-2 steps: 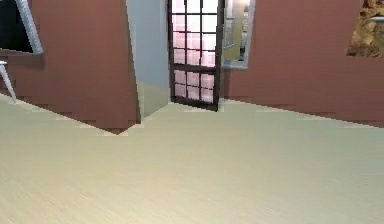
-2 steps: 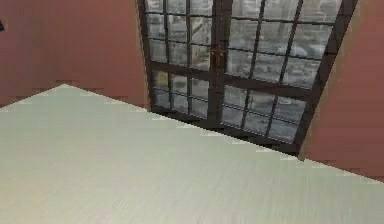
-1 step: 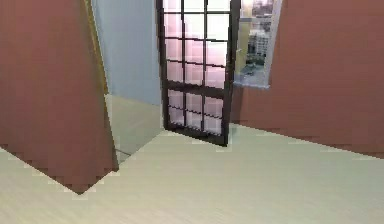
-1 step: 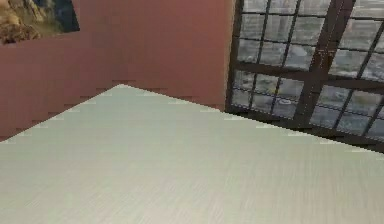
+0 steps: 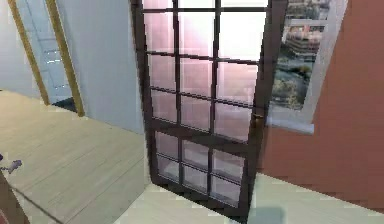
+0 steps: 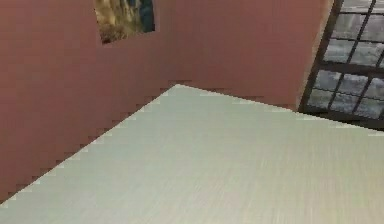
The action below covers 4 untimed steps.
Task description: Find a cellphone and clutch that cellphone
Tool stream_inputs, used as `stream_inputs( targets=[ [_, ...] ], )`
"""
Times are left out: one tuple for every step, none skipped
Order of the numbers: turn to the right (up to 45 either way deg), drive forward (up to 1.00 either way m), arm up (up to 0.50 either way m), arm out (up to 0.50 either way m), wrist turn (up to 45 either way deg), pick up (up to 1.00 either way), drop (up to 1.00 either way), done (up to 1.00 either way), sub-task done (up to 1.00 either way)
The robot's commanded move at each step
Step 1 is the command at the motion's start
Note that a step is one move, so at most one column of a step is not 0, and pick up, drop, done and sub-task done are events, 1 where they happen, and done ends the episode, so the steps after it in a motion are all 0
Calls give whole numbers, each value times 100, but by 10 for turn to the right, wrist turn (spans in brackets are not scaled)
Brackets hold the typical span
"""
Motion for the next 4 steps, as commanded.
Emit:
stream_inputs(
  targets=[
    [0, 55, 0, 0, 0, 0, 0, 0, 0],
    [-450, 0, 0, 0, 0, 0, 0, 0, 0],
    [-30, 0, 0, 0, 0, 0, 0, 0, 0],
    [0, 75, 0, 0, 0, 0, 0, 0, 0]
  ],
)
